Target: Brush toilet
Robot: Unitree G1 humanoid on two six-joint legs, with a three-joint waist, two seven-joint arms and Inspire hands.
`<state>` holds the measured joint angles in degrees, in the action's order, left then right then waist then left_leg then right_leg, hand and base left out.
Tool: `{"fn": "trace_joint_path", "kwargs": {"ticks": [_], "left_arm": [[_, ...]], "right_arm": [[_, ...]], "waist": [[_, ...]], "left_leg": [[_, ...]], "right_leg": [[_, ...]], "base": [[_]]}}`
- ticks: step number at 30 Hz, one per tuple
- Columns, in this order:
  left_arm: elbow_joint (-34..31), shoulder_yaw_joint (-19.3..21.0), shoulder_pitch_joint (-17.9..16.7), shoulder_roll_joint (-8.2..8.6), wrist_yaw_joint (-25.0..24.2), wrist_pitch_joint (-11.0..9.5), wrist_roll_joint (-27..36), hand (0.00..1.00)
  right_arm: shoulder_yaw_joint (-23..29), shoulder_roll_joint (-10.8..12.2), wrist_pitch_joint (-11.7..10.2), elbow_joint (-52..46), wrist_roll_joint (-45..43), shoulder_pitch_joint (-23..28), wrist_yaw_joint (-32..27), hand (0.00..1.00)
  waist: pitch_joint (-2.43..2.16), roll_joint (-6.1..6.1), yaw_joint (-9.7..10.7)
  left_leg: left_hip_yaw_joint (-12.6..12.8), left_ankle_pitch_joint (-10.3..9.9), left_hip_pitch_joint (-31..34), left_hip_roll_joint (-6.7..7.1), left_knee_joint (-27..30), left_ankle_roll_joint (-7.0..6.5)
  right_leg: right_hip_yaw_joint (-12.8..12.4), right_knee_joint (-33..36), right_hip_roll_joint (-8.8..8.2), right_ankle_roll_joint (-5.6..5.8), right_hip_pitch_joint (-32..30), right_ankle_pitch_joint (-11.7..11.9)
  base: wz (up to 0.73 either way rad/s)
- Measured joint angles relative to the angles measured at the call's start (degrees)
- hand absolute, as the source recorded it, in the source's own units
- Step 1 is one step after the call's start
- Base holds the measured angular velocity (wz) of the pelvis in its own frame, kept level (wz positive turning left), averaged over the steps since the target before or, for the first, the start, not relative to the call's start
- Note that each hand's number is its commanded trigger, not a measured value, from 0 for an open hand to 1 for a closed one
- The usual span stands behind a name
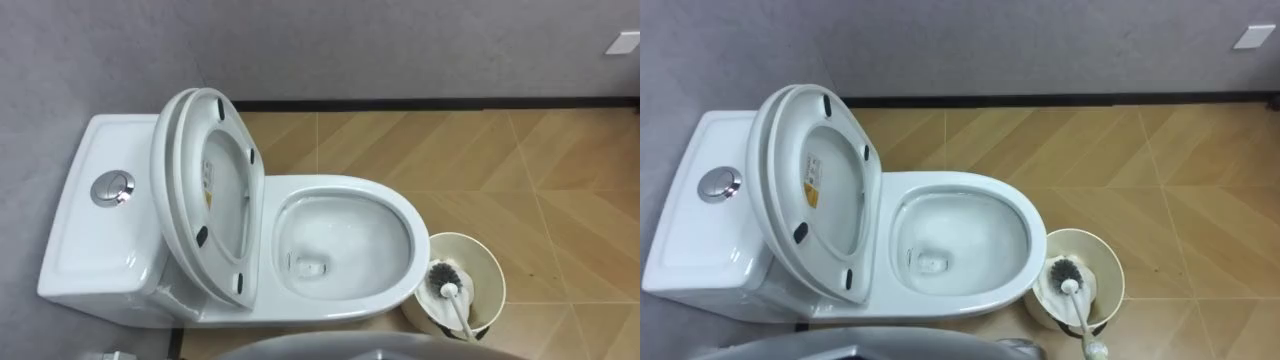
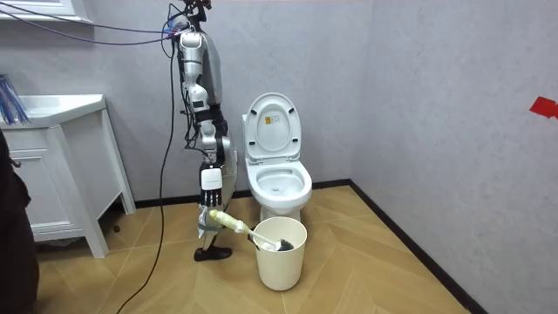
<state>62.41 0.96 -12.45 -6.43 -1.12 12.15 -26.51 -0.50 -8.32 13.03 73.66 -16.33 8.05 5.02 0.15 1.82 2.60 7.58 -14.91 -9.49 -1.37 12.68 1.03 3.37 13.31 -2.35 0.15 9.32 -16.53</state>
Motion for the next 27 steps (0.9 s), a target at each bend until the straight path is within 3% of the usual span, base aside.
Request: {"fn": "trace_joint_path", "kwargs": {"ticks": [10, 16, 21, 27], "left_arm": [[-0.48, 0.56, -0.35, -0.02, -0.09, -0.04, 0.01, 0.0], [-0.56, 1.13, 0.03, -0.49, 0.78, -1.27, 0.03, 0.0], [-0.48, 1.23, 0.27, -0.81, 4.27, -1.88, 0.07, 0.0], [-0.49, 2.27, 0.74, -0.94, 4.79, -2.88, 0.07, 0.0]], "right_arm": [[0.73, 0.11, -1.08, -0.04, -1.06, 0.04, -1.12, 0.0], [2.75, 0.11, -1.95, -1.24, -2.26, 0.07, -5.78, 0.0], [3.22, 0.12, -3.95, -3.06, -2.22, 0.54, -10.71, 0.0], [6.41, 0.11, -5.73, -5.51, -1.95, 0.46, -16.91, 0.0]], "waist": [[0.05, 0.03, 0.25], [0.07, 0.0, 0.51], [0.07, -0.05, 0.44], [0.02, -0.27, 0.16]], "left_leg": [[0.03, 0.0, 0.06, 0.01, 0.04, 0.0], [0.19, 0.0, 0.39, 0.02, -0.1, 0.0], [0.19, 0.0, 0.36, 0.03, -0.23, 0.0], [0.15, 0.0, 1.46, 0.0, 0.24, 0.0]], "right_leg": [[-0.1, -0.71, 0.03, 0.08, 0.26, 0.24], [-0.26, -0.68, 0.03, 0.07, -0.17, 0.23], [-0.31, -0.78, 0.07, 0.07, -0.2, 0.24], [-0.11, -0.7, 0.04, 0.07, -1.05, 0.24]], "base": [[0.0], [0.0], [0.0], [0.0]]}}
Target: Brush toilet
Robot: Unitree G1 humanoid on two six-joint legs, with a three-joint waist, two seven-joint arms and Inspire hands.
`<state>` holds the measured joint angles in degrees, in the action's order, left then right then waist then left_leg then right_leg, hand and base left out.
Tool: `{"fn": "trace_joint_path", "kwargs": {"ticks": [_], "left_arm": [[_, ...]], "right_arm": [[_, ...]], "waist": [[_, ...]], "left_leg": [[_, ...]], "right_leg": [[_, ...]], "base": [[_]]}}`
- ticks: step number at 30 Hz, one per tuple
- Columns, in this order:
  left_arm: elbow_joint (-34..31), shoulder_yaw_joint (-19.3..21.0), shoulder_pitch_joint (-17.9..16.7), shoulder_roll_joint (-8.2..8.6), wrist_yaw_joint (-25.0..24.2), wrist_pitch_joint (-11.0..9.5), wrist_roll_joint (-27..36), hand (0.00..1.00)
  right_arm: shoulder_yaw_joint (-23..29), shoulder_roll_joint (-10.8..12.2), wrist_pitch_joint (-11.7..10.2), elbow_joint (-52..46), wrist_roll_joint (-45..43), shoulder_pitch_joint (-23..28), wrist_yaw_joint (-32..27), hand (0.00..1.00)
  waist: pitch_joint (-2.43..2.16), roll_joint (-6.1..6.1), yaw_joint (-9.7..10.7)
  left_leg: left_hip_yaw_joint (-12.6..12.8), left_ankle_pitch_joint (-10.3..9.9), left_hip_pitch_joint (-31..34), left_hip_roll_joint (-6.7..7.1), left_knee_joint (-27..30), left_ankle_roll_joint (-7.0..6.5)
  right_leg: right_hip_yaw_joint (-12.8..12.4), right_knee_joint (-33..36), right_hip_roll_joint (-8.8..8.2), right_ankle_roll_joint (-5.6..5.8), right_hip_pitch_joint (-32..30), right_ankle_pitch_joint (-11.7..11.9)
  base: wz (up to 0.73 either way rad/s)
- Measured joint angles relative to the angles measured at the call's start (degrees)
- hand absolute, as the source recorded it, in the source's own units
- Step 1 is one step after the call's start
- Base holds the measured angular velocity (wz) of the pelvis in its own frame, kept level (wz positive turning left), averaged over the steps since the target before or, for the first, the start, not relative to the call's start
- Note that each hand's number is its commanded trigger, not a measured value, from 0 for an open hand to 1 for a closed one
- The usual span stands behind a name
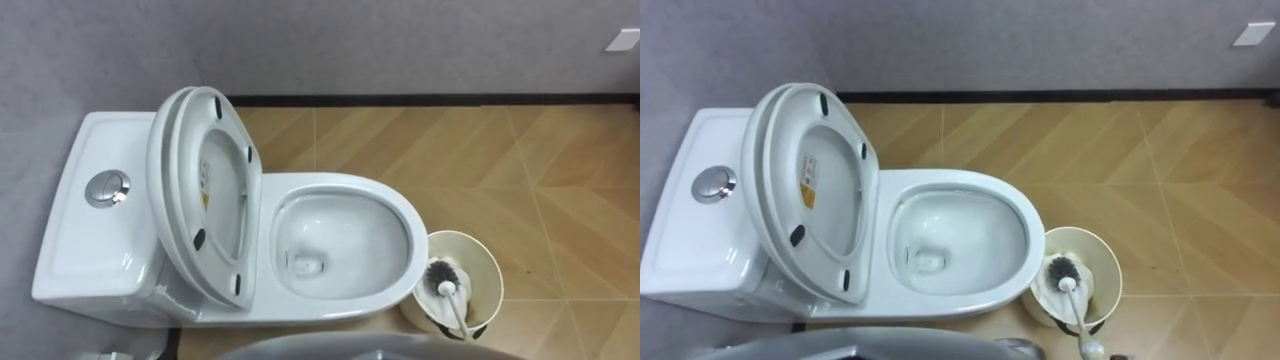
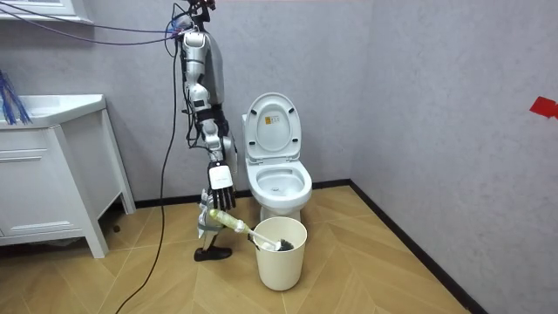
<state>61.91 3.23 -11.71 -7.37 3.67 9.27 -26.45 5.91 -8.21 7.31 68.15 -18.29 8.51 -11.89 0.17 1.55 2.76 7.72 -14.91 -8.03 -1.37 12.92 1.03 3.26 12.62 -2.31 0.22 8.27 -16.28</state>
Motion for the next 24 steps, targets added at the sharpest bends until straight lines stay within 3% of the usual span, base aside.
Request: {"fn": "trace_joint_path", "kwargs": {"ticks": [7, 9, 14, 17, 22, 24], "left_arm": [[-0.14, -0.15, 2.44, -0.78, 0.82, -2.05, 0.01, 0.0], [-0.12, -0.25, 3.54, -1.13, 1.29, -2.58, 0.25, 0.0], [-0.04, -0.66, 6.21, -1.81, 2.51, -4.53, 2.21, 0.0], [-0.06, -1.44, 8.19, -1.97, 3.6, -6.94, 3.81, 0.0], [-0.01, -3.58, 10.6, -2.03, 4.68, -8.06, 8.9, 0.0], [0.26, -4.66, 12.59, -1.98, 4.81, -8.06, 9.65, 0.0]], "right_arm": [[1.06, -0.52, -3.68, -2.07, 1.66, -3.29, -5.71, 0.0], [1.02, -0.55, -4.69, -1.8, 4.63, -4.01, -7.03, 0.0], [0.32, -0.54, -5.48, -1.29, 7.45, -6.75, -8.61, 0.0], [0.25, -0.64, -6.99, -0.48, 8.74, -8.56, -10.02, 0.0], [-0.57, -0.76, -8.32, 1.69, 9.11, -13.29, -11.51, 0.0], [-1.82, -0.77, -8.76, 4.27, 10.52, -16.15, -11.8, 0.0]], "waist": [[-0.25, -0.74, 0.09], [0.05, -0.86, 0.35], [-0.2, -1.5, -0.05], [0.0, -1.12, -0.11], [0.32, -1.8, -0.15], [0.67, -2.3, -0.49]], "left_leg": [[-0.34, 0.01, 4.29, -0.13, 0.89, -0.01], [-0.79, 0.02, 5.24, -0.04, 0.86, -0.03], [-2.28, 0.24, 10.46, 0.0, 1.93, -0.34], [-2.98, 0.34, 13.49, 0.0, 2.84, -0.37], [-3.82, 0.47, 19.57, 0.0, 5.35, -0.59], [-5.12, 0.62, 22.48, 0.14, 6.05, -0.83]], "right_leg": [[0.41, 0.12, 0.1, 0.11, -3.46, 1.09], [1.7, 0.15, -0.09, 0.18, -4.0, 1.22], [3.83, 1.68, -0.26, 0.11, -9.04, 1.37], [4.61, 2.26, -0.3, 0.01, -11.53, 1.54], [4.76, 3.36, -0.36, 0.05, -16.59, 2.18], [4.77, 5.42, -0.49, 0.05, -20.46, 2.18]], "base": [[0.03], [0.19], [0.1], [0.15], [0.02], [0.05]]}}
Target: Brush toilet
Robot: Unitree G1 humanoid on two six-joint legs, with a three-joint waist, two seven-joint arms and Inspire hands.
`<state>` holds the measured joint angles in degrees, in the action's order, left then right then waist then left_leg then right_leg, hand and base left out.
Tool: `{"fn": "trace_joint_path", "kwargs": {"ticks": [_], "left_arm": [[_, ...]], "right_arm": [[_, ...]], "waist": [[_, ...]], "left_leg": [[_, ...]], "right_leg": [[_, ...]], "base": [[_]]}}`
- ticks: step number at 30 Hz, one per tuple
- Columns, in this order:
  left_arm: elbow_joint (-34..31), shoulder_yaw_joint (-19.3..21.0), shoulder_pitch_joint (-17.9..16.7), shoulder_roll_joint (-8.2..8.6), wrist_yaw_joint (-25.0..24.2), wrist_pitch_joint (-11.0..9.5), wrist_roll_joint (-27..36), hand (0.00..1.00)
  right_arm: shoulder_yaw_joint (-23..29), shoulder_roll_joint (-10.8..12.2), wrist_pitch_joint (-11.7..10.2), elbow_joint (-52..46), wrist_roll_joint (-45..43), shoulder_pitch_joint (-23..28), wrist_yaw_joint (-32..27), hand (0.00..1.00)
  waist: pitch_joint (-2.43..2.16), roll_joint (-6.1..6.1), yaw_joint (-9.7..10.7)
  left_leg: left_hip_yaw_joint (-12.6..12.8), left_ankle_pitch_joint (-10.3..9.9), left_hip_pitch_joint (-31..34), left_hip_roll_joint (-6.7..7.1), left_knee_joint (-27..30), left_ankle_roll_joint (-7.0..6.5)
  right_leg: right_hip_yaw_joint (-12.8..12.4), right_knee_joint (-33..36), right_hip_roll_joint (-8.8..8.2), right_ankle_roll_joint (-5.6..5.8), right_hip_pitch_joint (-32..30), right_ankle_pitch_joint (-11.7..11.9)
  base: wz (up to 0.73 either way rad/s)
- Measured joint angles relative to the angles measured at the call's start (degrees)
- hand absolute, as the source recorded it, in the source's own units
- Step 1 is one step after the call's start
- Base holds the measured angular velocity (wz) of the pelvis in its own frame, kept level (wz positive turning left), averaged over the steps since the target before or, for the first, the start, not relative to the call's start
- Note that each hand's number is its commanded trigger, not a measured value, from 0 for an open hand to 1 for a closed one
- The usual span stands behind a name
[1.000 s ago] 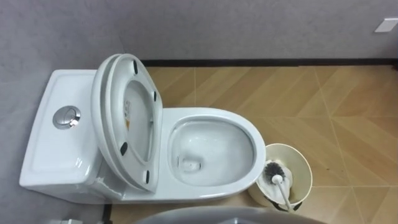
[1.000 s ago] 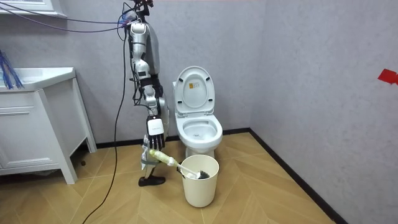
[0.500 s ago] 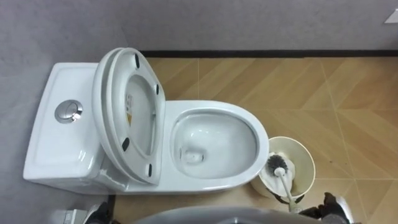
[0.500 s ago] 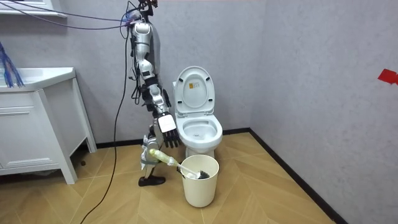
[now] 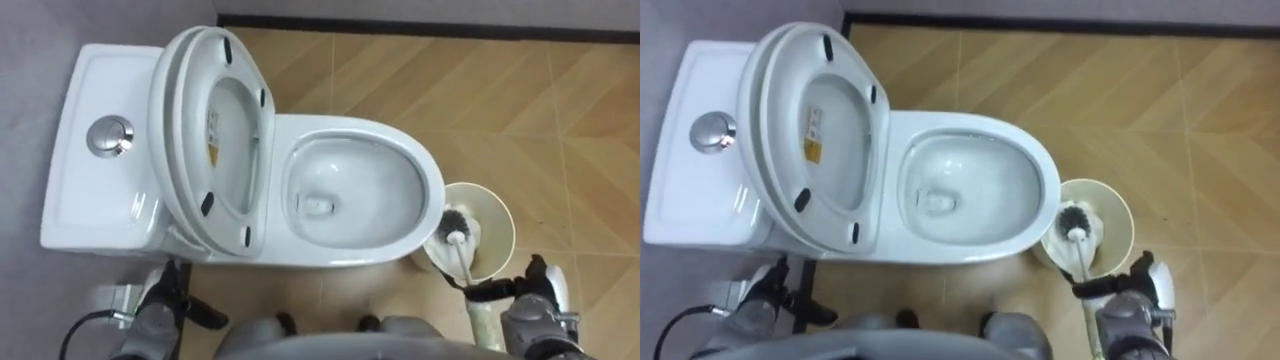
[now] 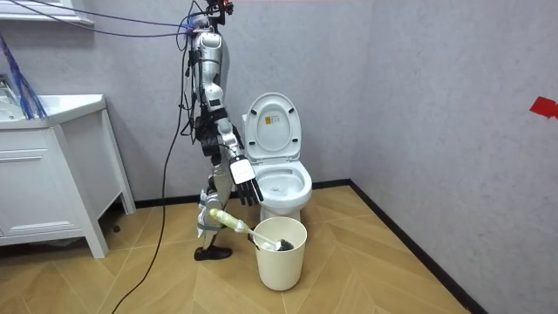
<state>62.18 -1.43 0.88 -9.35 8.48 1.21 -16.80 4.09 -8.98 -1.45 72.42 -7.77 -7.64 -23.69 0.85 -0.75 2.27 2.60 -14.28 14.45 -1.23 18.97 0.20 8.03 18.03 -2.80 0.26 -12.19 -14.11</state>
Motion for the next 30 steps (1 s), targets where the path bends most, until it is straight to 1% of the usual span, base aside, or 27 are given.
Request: {"fn": "trace_joint_path", "kwargs": {"ticks": [1, 2, 3, 4, 6, 7, 8, 9, 10, 11, 12, 13, 14, 16, 19, 20, 21, 22, 23, 26, 28, 30], "left_arm": [[-0.01, -0.07, 0.47, 0.05, 0.0, -0.03, 0.22, 0.0], [-0.03, -0.1, 1.55, 0.26, 0.15, -0.08, 0.44, 0.0], [-0.05, -0.15, 2.66, 0.54, 0.68, -0.07, 1.08, 0.0], [-0.05, -0.28, 3.12, 0.71, 1.06, -0.06, 1.69, 0.0], [-0.47, -1.96, 4.92, 1.55, 2.36, 0.39, 2.79, 0.0], [-0.56, -2.14, 5.3, 1.81, 2.81, 0.38, 3.04, 0.0], [-0.72, -2.68, 6.13, 2.18, 3.64, 0.3, 3.9, 0.0], [-1.65, -3.86, 6.78, 2.18, 3.91, 0.21, 4.78, 0.0], [-2.2, -4.25, 7.14, 2.18, 4.06, 0.21, 5.38, 0.0], [-2.91, -5.14, 8.18, 2.19, 4.49, 0.08, 6.41, 0.0], [-3.74, -5.6, 8.98, 2.2, 4.77, -0.08, 7.24, 0.0], [-4.33, -5.59, 9.17, 2.24, 4.88, -0.1, 7.36, 0.0], [-5.38, -5.64, 9.48, 2.28, 5.37, -0.31, 7.95, 0.0], [-7.35, -6.54, 9.7, 2.3, 6.37, -0.44, 9.9, 0.0], [-9.92, -8.47, 10.71, 2.15, 7.68, -0.5, 11.78, 0.0], [-9.99, -9.6, 11.84, 1.93, 8.24, -0.5, 12.83, 0.0], [-10.02, -10.3, 13.09, 1.84, 8.42, -0.5, 12.91, 0.0], [-10.08, -10.58, 13.65, 1.85, 8.46, -0.5, 12.87, 0.0], [-10.77, -10.97, 14.5, 1.85, 8.57, -0.51, 12.86, 0.0], [-13.3, -11.62, 15.21, 1.68, 8.81, -0.59, 12.88, 0.0], [-14.41, -12.57, 15.38, 1.71, 8.85, -0.74, 12.97, 0.0], [-15.54, -14.15, 15.4, 1.73, 8.73, -1.05, 12.97, 0.0]], "right_arm": [[-0.14, 0.0, -0.2, 0.74, 0.21, -0.46, -0.04, 0.0], [-0.26, -0.01, -0.31, 1.71, 0.56, -1.78, -0.14, 0.0], [-0.43, -0.02, -0.34, 2.01, 0.65, -3.01, -0.33, 0.0], [-0.56, -0.02, -0.46, 2.35, 0.69, -3.46, -0.47, 0.0], [-2.24, -0.27, -0.34, 3.56, 0.91, -5.7, -0.71, 0.0], [-2.88, -0.43, -0.4, 3.8, 1.08, -5.91, -0.69, 0.0], [-2.99, -0.73, -0.47, 4.26, 1.34, -6.78, -0.63, 0.0], [-3.0, -1.18, -0.47, 4.3, 2.3, -7.6, -0.63, 0.0], [-3.07, -1.49, -0.55, 4.24, 3.26, -7.87, -0.64, 0.0], [-3.7, -2.35, -0.49, 4.25, 5.1, -8.35, -0.64, 0.0], [-4.7, -2.98, -0.41, 4.45, 6.78, -8.8, -0.64, 0.0], [-5.02, -3.14, -0.36, 4.6, 7.74, -8.95, -0.63, 0.0], [-5.12, -3.36, -0.34, 4.57, 8.85, -9.19, -0.58, 0.0], [-5.13, -3.95, 0.01, 4.42, 10.87, -9.29, -0.46, 0.0], [-5.46, -4.8, 1.64, 4.18, 12.68, -10.04, -0.33, 0.0], [-6.09, -5.28, 2.34, 4.26, 13.51, -10.59, -0.3, 0.0], [-6.81, -5.84, 2.67, 4.42, 13.92, -11.24, -0.25, 0.0], [-7.07, -6.2, 2.74, 4.42, 13.92, -11.72, -0.22, 0.0], [-7.37, -6.89, 2.75, 4.41, 13.89, -12.77, -0.17, 0.0], [-7.35, -7.71, 2.74, 4.44, 13.73, -14.81, -0.15, 0.0], [-7.43, -8.25, 2.75, 4.51, 13.73, -15.67, -0.24, 0.0], [-7.52, -9.35, 2.61, 4.68, 14.09, -16.15, -0.98, 0.0]], "waist": [[0.09, -0.11, -0.14], [0.23, -0.36, -0.69], [0.37, -0.62, -0.98], [0.42, -0.69, -1.0], [0.68, -0.81, -1.43], [0.82, -0.85, -1.48], [1.08, -0.99, -1.62], [1.32, -1.03, -1.82], [1.4, -1.02, -2.12], [1.57, -1.02, -2.72], [1.62, -0.95, -3.04], [1.67, -0.89, -3.11], [1.88, -0.65, -3.14], [2.02, -0.55, -3.11], [2.25, -0.72, -3.46], [2.45, -0.96, -3.76], [2.58, -1.08, -3.94], [2.71, -1.21, -4.09], [2.97, -1.49, -4.32], [3.03, -1.5, -4.31], [3.03, -1.51, -4.38], [3.01, -1.54, -4.42]], "left_leg": [[-0.08, 0.01, 0.97, 0.0, 0.47, -0.01], [-0.59, 0.01, 2.99, 0.0, 1.44, -0.01], [-1.7, 0.02, 5.1, 0.11, 2.39, -0.03], [-2.06, 0.03, 5.98, 0.16, 2.79, -0.03], [-2.79, 0.05, 9.51, 0.25, 4.61, -0.07], [-2.82, 0.05, 10.33, 0.33, 4.87, -0.07], [-2.86, 0.14, 12.0, 0.58, 5.2, -0.21], [-2.88, 0.23, 14.29, 0.79, 6.46, -0.37], [-2.87, 0.24, 15.51, 0.89, 7.05, -0.38], [-2.84, 0.36, 17.97, 1.12, 8.06, -0.58], [-2.8, 0.46, 20.32, 1.24, 8.89, -0.75], [-2.77, 0.53, 21.37, 1.27, 9.32, -0.86], [-2.77, 0.61, 23.61, 1.46, 10.52, -1.0], [-2.76, 0.73, 27.05, 1.85, 12.37, -1.2], [-2.64, 0.74, 32.01, 1.93, 16.19, -1.3], [-2.63, 0.69, 34.11, 1.94, 17.91, -1.38], [-2.53, 0.63, 36.19, 1.95, 19.44, -1.62], [-2.36, 0.46, 37.25, 1.97, 20.33, -2.05], [-1.93, 0.22, 39.3, 2.04, 21.91, -2.42], [-1.37, 0.23, 43.18, 2.61, 24.92, -2.7], [-1.35, 0.31, 44.91, 2.83, 26.4, -2.46], [-1.3, 0.71, 46.73, 2.98, 27.49, -2.31]], "right_leg": [[0.01, 0.47, -0.04, 0.0, -0.95, 0.0], [0.08, 1.99, -0.14, 0.0, -2.94, 0.0], [0.47, 3.79, -0.3, 0.0, -5.35, -0.01], [0.74, 4.61, -0.4, -0.01, -6.36, -0.01], [1.09, 9.05, -0.9, -0.01, -11.16, -0.02], [1.45, 9.87, -1.1, -0.01, -12.14, -0.03], [1.56, 10.68, -1.36, -0.02, -13.93, -0.04], [1.48, 11.47, -1.59, -0.01, -15.9, -0.05], [1.59, 12.09, -1.77, -0.01, -17.1, -0.05], [1.75, 12.91, -2.14, -0.01, -19.34, -0.06], [1.79, 13.07, -2.31, -0.01, -21.23, -0.06], [1.76, 13.19, -2.34, 0.0, -22.17, -0.06], [1.76, 14.23, -2.64, 0.0, -24.29, -0.07], [1.85, 16.16, -3.22, 0.01, -27.67, -0.16], [1.5, 18.42, -3.46, 0.02, -31.84, -0.18], [1.44, 19.73, -3.64, 0.06, -33.68, -0.25], [1.4, 21.36, -4.22, 0.03, -35.75, -0.87], [1.38, 22.25, -4.4, 0.0, -36.77, -1.28], [1.48, 24.5, -5.01, -0.11, -38.97, -1.73], [0.45, 28.88, -5.95, -0.13, -43.47, -2.85], [0.11, 30.65, -6.13, -0.05, -45.37, -3.11], [-0.03, 32.15, -6.44, -0.01, -47.45, -3.1]], "base": [[0.0], [0.0], [0.0], [0.09], [0.1], [0.09], [0.09], [0.07], [0.04], [0.04], [0.05], [0.04], [0.03], [0.02], [-0.01], [0.0], [0.04], [0.07], [0.05], [0.08], [0.04], [0.0]]}}
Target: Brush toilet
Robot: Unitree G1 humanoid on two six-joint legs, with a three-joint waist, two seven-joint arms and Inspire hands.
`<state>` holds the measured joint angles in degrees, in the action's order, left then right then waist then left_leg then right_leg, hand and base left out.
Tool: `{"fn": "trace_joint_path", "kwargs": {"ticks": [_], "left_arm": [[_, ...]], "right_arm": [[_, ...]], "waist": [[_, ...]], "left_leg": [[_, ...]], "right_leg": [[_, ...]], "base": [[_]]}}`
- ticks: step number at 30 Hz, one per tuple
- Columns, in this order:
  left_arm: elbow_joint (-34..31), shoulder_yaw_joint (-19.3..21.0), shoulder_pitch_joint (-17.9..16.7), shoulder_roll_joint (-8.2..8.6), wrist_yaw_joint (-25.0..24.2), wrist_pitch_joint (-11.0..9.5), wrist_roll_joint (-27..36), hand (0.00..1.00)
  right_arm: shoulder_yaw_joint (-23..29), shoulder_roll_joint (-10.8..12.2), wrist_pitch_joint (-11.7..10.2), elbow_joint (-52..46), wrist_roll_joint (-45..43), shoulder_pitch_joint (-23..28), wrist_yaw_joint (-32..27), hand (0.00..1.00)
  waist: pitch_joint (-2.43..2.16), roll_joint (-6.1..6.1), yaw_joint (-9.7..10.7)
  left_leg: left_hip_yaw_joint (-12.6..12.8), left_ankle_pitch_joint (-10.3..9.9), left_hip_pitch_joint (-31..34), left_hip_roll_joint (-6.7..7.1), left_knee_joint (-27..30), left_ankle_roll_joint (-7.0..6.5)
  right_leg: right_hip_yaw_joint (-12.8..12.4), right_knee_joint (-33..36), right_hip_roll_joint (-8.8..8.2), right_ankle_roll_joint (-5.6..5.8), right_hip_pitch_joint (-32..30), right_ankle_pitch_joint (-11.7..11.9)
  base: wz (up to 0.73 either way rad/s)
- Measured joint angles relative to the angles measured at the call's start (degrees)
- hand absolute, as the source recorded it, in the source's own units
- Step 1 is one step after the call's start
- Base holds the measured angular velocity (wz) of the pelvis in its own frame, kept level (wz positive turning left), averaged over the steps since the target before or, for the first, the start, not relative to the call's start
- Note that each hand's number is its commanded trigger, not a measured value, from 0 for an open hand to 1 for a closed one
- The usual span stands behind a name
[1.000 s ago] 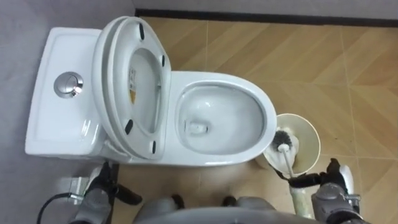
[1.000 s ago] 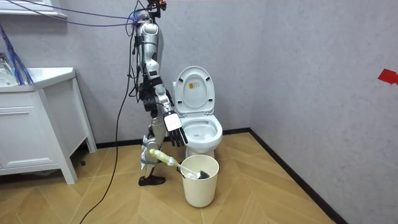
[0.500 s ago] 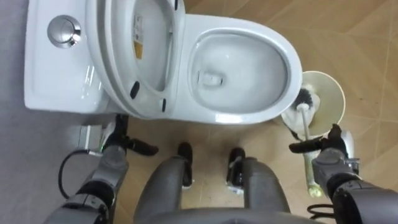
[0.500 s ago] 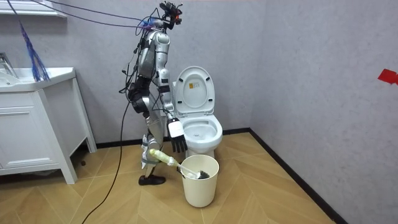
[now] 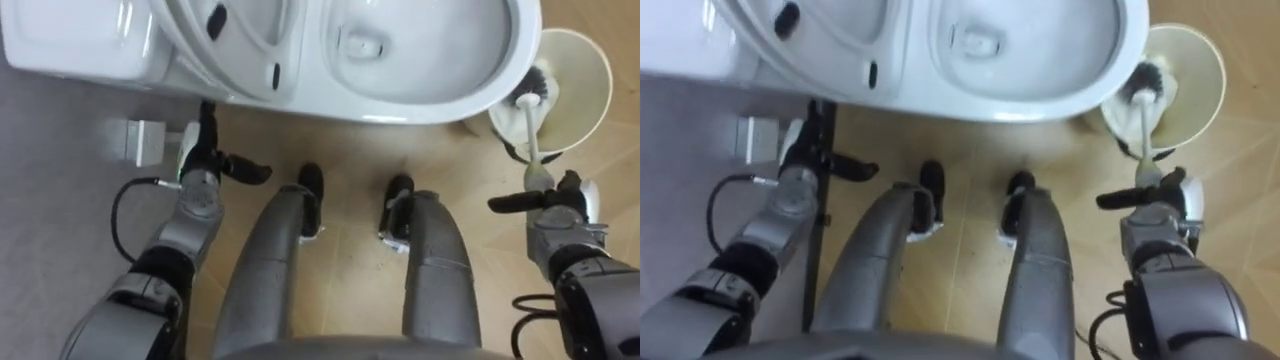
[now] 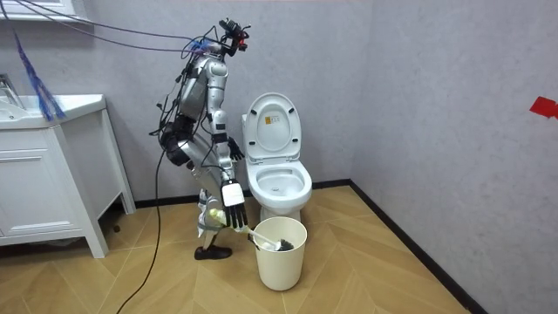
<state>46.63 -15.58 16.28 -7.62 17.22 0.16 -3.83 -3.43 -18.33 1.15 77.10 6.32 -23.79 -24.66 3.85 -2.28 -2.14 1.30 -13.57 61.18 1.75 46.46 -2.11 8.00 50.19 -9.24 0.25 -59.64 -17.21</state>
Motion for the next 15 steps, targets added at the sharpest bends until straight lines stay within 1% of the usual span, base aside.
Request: {"fn": "trace_joint_path", "kwargs": {"ticks": [2, 3, 5, 8, 13, 15], "left_arm": [[-0.9, -0.88, 0.11, 0.05, -0.04, -0.03, 0.02, 0.0], [-1.31, -1.52, 0.12, 0.05, -0.05, -0.03, 0.12, 0.0], [-2.58, -1.69, -0.18, 0.16, -0.5, -0.03, 0.53, 0.0], [-2.94, -1.63, -0.78, 0.08, -0.66, -0.06, 0.84, 0.0], [-4.04, -2.68, -1.29, -0.01, -0.67, -0.09, 1.05, 0.0], [-4.68, -2.7, -1.65, -0.02, -0.57, -0.17, 1.08, 0.0]], "right_arm": [[0.0, -0.74, 0.16, 0.01, 0.14, 0.04, -0.95, 0.0], [0.01, -1.01, 0.23, 0.01, 0.21, 0.14, -1.59, 0.0], [0.04, -1.17, 0.21, 0.01, 0.15, 0.45, -2.21, 0.0], [-0.07, -1.18, 0.15, 0.4, 0.45, 0.92, -2.6, 0.0], [-1.08, -1.24, -0.64, 0.73, 3.88, 0.99, -3.32, 0.0], [-1.98, -1.52, -1.07, 0.71, 5.51, 0.98, -3.37, 0.0]], "waist": [[-0.02, 0.0, -0.02], [-0.03, 0.0, 0.06], [-0.06, -0.05, 0.18], [-0.09, -0.11, 0.17], [-0.19, -0.26, 0.2], [-0.32, -0.46, 0.19]], "left_leg": [[0.07, 0.18, 1.36, 0.0, 0.74, 0.01], [0.12, 0.27, 1.97, 0.04, 1.16, -0.07], [0.24, 0.36, 2.46, 0.02, 1.48, -0.21], [0.3, 0.11, 2.71, 0.08, 2.63, -0.08], [0.3, -0.17, 3.16, 0.11, 3.29, 0.23], [0.41, -0.15, 3.65, 0.06, 3.33, 0.29]], "right_leg": [[0.04, 0.98, -0.2, -0.12, -1.46, 0.01], [0.03, 1.62, -0.33, -0.58, -2.1, 0.13], [-0.02, 2.14, -0.38, -0.78, -2.7, 0.05], [0.01, 3.45, -0.43, -1.25, -3.0, -0.4], [0.06, 4.71, -0.55, -1.68, -3.61, -1.07], [0.01, 4.96, -0.57, -1.82, -4.23, -1.12]], "base": [[0.02], [0.0], [0.0], [0.0], [0.03], [0.0]]}}
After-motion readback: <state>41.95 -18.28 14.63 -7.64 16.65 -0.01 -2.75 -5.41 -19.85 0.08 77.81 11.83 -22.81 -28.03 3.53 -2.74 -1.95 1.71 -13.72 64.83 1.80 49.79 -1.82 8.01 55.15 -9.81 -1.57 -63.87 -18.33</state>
